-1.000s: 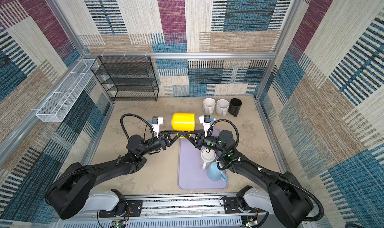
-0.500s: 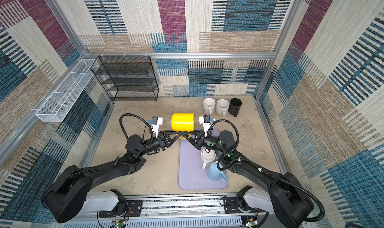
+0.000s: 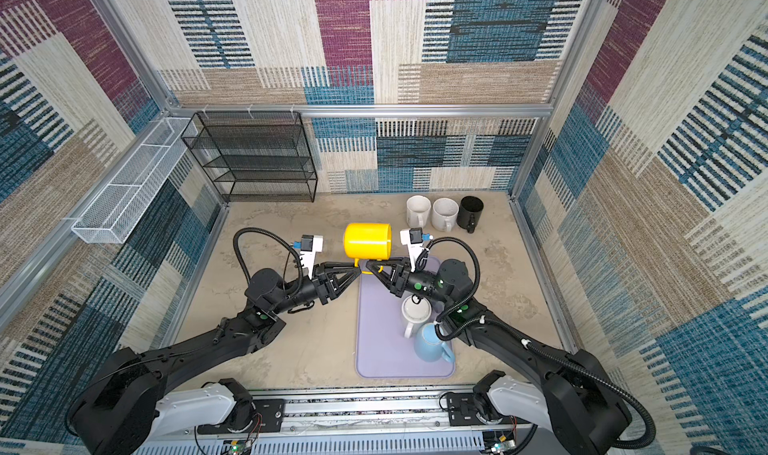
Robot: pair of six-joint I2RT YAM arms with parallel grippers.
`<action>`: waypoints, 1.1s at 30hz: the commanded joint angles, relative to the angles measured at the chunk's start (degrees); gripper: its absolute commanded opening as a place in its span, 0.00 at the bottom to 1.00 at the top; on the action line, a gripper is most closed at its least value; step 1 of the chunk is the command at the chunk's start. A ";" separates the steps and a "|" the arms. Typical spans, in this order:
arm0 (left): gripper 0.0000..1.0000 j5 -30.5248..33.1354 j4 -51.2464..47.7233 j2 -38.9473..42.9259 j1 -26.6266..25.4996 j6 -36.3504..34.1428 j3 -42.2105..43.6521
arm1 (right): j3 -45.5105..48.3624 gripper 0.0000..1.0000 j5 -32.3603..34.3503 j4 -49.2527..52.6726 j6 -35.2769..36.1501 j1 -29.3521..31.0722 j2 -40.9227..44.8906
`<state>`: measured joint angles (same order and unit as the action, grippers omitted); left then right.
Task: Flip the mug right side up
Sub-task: 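Open the left gripper while the right gripper carries the yellow mug toward the far mugs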
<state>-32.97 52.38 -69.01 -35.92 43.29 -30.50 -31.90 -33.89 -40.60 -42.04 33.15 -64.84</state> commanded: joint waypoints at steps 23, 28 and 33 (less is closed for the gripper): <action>0.38 8.54 -22.76 7.67 0.00 -10.78 -2.15 | -18.73 0.00 16.78 29.40 12.52 -0.08 -4.09; 0.37 8.46 -23.15 7.75 0.01 -10.83 -2.28 | -25.66 0.00 21.44 37.24 14.99 -0.21 -8.42; 0.37 7.94 -23.74 8.25 -0.11 -10.78 -2.55 | -32.63 0.00 23.56 42.89 18.20 -0.55 -13.63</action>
<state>-25.23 28.53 -61.19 -36.03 33.91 -32.38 -61.80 -12.86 1.43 -27.11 32.67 -76.97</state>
